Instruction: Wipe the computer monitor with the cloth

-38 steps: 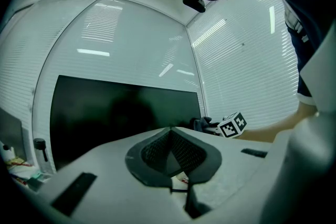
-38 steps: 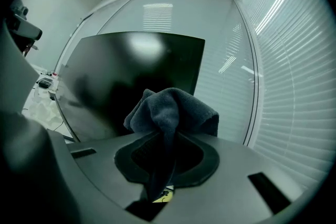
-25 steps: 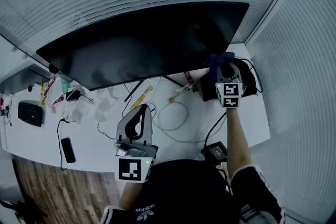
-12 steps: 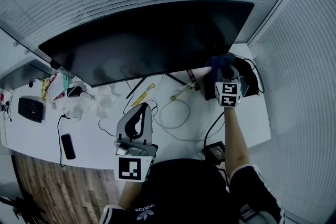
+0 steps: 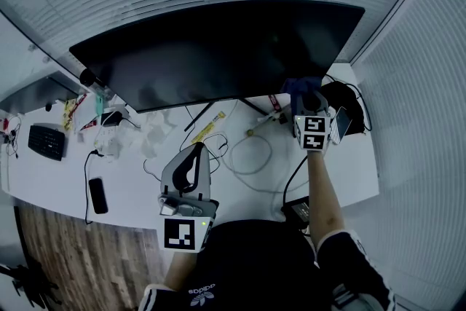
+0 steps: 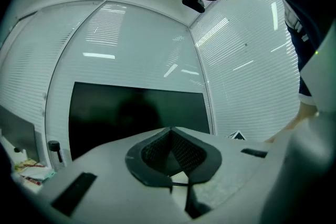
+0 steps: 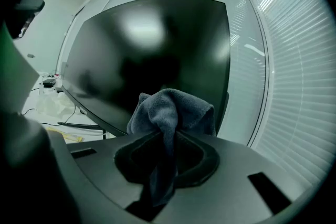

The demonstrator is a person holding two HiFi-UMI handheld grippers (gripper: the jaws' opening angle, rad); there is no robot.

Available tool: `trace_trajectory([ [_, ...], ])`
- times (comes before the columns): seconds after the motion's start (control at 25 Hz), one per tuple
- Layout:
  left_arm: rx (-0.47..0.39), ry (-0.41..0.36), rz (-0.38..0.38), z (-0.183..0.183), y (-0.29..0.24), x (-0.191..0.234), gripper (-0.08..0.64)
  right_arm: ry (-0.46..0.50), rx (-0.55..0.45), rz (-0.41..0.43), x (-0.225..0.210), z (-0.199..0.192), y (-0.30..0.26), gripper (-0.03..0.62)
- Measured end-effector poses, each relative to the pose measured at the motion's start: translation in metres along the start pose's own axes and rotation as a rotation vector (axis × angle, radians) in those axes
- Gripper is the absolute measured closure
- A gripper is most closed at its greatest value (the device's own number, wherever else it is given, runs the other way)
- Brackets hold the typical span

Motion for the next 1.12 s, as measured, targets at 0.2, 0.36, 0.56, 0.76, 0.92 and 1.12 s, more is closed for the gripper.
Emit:
trace_trajectory([
  [0.2, -0.003, 0.008, 0.024, 0.002, 0.017, 0.016, 0.555, 0.000, -0.014, 0.023, 0.027, 0.016, -0.002, 0.546],
  [0.36, -0.009, 0.009, 0.044, 0.007, 0.032, 0.035, 0.555, -0.011, -0.018, 0.034, 0.050, 0.030, -0.004, 0.546],
  [0.56, 0.000, 0.010, 0.066, 0.013, 0.053, 0.060, 0.555, -0.023, -0.020, 0.054, 0.083, 0.045, -0.005, 0.546],
  [0.76, -0.016, 0.015, 0.079, 0.017, 0.069, 0.083, 0.555, -0.020, -0.027, 0.076, 0.116, 0.062, -0.008, 0.546],
  [0.92, -0.011, 0.017, 0.087, 0.020, 0.083, 0.101, 0.557, -0.017, -0.027, 0.089, 0.140, 0.072, -0.009, 0.546],
  [1.12, -0.026, 0.017, 0.091, 0.025, 0.099, 0.122, 0.555, -0.013, -0.034, 0.102, 0.170, 0.087, -0.009, 0.546],
])
Point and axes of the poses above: the fingertips, and each gripper's own axes: y backward along the fingers, x to its left, z out of its top, the point moved 8 cm from there along y, backward along the fingers, and after that the axes turned 9 degrees about y, right-handed, at the moved point
